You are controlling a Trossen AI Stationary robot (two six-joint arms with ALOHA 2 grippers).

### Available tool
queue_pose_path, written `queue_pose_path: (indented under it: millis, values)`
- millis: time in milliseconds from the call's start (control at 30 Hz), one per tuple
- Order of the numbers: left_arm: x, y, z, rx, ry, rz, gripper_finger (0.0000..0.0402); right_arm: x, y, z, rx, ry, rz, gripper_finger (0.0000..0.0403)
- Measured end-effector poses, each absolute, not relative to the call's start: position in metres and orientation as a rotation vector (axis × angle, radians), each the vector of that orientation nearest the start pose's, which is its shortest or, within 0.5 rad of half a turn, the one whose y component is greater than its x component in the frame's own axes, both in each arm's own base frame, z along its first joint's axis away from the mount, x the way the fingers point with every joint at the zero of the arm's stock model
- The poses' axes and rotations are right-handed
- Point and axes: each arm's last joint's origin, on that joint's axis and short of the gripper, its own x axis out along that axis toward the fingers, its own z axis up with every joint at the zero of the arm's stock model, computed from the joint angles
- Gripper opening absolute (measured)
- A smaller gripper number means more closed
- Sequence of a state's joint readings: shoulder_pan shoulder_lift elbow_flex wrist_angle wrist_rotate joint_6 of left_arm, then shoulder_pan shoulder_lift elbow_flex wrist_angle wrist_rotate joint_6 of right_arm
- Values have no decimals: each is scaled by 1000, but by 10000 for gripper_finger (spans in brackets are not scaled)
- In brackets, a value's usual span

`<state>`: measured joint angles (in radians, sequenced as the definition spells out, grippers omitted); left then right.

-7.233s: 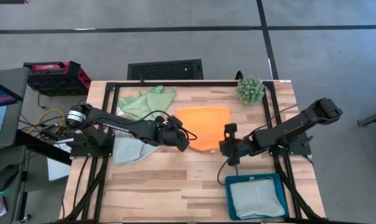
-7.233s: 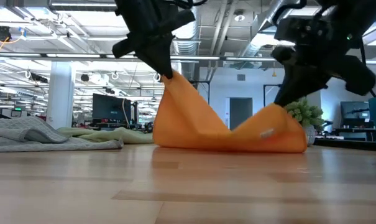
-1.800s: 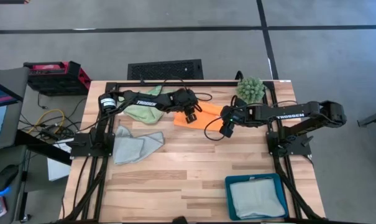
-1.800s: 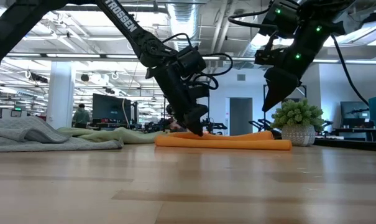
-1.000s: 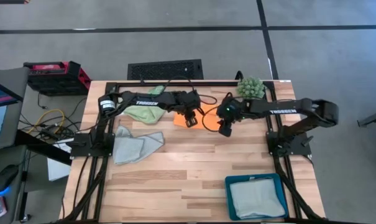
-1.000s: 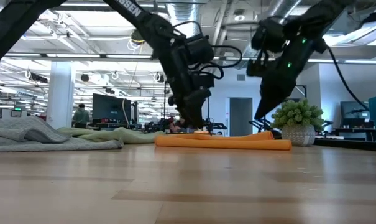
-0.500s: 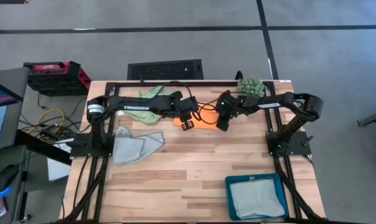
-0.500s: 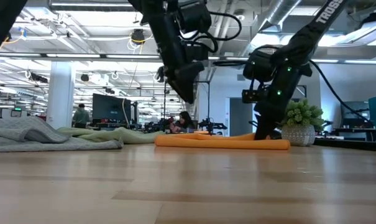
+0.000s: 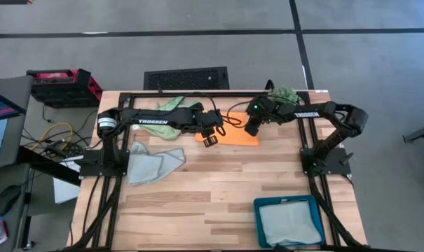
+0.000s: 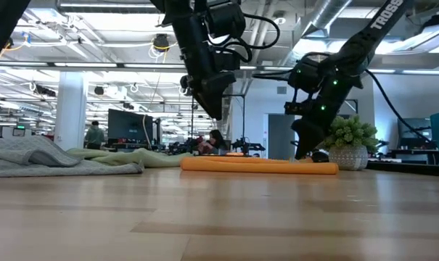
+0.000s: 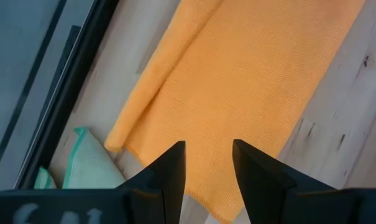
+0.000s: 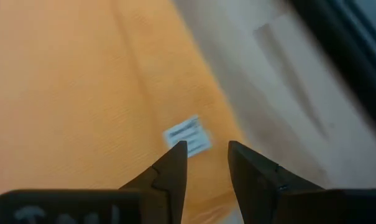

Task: Fold microfiber towels
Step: Fold the orange towel

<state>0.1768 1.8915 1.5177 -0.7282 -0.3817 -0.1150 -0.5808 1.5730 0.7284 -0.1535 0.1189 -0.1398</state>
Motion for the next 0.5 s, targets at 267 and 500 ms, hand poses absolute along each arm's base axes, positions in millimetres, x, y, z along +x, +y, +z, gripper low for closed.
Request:
queue_pose_path:
  millis: [267, 500]
  values:
    - [388, 80, 233, 16, 1093, 543, 125, 235, -152, 153, 81, 985, -587, 138]
    - [378, 77, 200, 32, 1186, 381, 125, 232, -121, 192, 47, 887, -515, 137]
